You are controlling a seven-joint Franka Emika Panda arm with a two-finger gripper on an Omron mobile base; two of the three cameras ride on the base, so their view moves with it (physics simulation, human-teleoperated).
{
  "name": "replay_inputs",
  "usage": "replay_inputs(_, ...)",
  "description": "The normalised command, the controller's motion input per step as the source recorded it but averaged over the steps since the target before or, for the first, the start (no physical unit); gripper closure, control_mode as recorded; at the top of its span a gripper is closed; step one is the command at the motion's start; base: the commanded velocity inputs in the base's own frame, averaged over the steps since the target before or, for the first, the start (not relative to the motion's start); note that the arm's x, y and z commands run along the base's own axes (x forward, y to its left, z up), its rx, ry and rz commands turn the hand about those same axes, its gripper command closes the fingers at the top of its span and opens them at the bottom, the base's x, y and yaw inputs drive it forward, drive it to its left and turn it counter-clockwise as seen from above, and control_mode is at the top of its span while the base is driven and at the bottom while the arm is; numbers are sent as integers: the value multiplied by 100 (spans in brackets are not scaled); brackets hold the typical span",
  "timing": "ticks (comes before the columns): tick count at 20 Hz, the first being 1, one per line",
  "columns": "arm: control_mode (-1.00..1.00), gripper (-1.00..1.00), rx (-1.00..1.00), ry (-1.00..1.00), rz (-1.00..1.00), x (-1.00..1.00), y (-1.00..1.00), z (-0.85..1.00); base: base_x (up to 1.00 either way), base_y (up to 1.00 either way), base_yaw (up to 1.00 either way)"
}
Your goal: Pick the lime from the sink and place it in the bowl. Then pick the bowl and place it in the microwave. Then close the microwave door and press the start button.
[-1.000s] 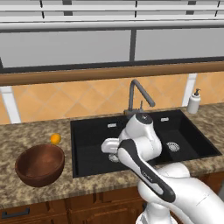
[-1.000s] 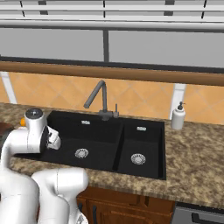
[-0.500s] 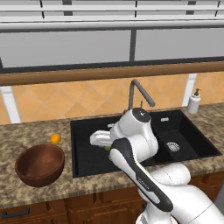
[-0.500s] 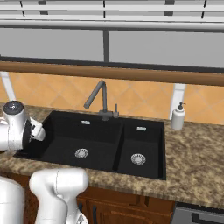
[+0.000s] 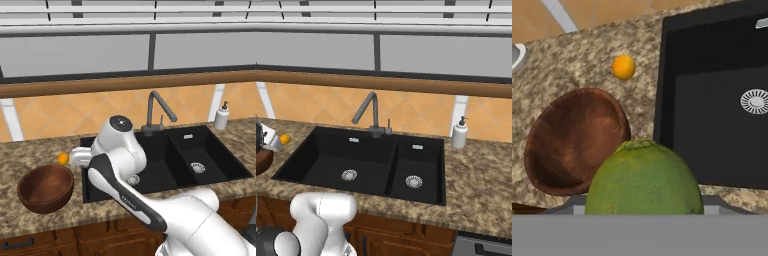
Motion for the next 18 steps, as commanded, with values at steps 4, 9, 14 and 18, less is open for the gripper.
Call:
replay_inputs(4,-100,100,-6,10,3,0,86,-5,0,0,0)
replay_inputs(9,-100,100,-6,12,0,3,56,-28,0,0,0)
replay_inputs(14,-100,100,-10,12,0,20,31,-51,0,0,0)
replay_inputs(18,-100,100,-12,15,0,32,34,-49,0,0,0)
